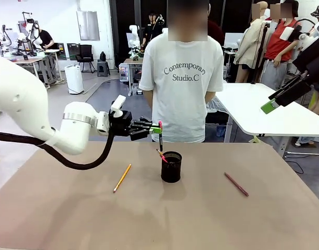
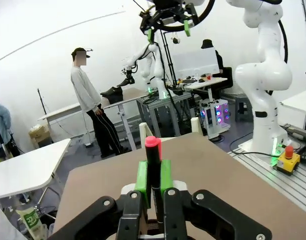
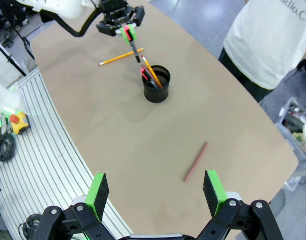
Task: Place the pens into the pen holder.
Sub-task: Pick up a writing instrument from the table and place it into the Pen holder.
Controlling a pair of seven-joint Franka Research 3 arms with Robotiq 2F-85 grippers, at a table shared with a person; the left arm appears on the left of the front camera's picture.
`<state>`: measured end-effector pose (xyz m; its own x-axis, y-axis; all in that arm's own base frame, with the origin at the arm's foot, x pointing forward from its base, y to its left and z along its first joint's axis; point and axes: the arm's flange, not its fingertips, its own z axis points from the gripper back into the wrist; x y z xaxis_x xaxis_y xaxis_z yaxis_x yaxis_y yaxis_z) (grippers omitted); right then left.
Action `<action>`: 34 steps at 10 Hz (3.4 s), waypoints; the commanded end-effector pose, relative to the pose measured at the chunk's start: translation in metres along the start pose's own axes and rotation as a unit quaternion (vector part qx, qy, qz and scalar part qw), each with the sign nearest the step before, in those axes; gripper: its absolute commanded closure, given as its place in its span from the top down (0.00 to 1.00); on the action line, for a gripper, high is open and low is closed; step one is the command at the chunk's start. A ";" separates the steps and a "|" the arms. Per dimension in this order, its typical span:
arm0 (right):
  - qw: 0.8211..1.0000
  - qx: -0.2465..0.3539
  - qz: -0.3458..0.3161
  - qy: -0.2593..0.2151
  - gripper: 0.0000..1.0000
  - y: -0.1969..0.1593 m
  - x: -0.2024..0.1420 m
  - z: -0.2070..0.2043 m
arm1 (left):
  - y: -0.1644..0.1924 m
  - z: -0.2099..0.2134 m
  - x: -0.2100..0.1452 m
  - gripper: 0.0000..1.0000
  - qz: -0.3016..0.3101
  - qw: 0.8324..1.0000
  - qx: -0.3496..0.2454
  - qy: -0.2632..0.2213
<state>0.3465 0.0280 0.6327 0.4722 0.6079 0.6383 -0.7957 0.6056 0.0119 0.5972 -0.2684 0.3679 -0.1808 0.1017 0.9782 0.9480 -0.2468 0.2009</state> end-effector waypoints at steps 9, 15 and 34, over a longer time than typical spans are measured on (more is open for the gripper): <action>1.000 0.006 0.000 -0.006 1.00 0.000 0.000 0.001 | 0.047 -0.031 -0.066 0.00 0.018 0.999 0.046 0.015; 1.000 0.006 0.000 -0.006 1.00 0.000 0.000 0.001 | 0.046 -0.020 -0.064 0.95 0.028 0.998 0.058 0.017; 1.000 0.006 0.000 -0.006 1.00 0.000 0.000 0.001 | -0.075 0.127 0.124 1.00 0.128 0.888 0.225 0.381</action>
<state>0.3465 0.0280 0.6327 0.4724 0.6080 0.6381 -0.7956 0.6057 0.0119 0.5439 -0.1150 0.4661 0.0582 -0.6106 0.7898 0.9644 0.2389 0.1136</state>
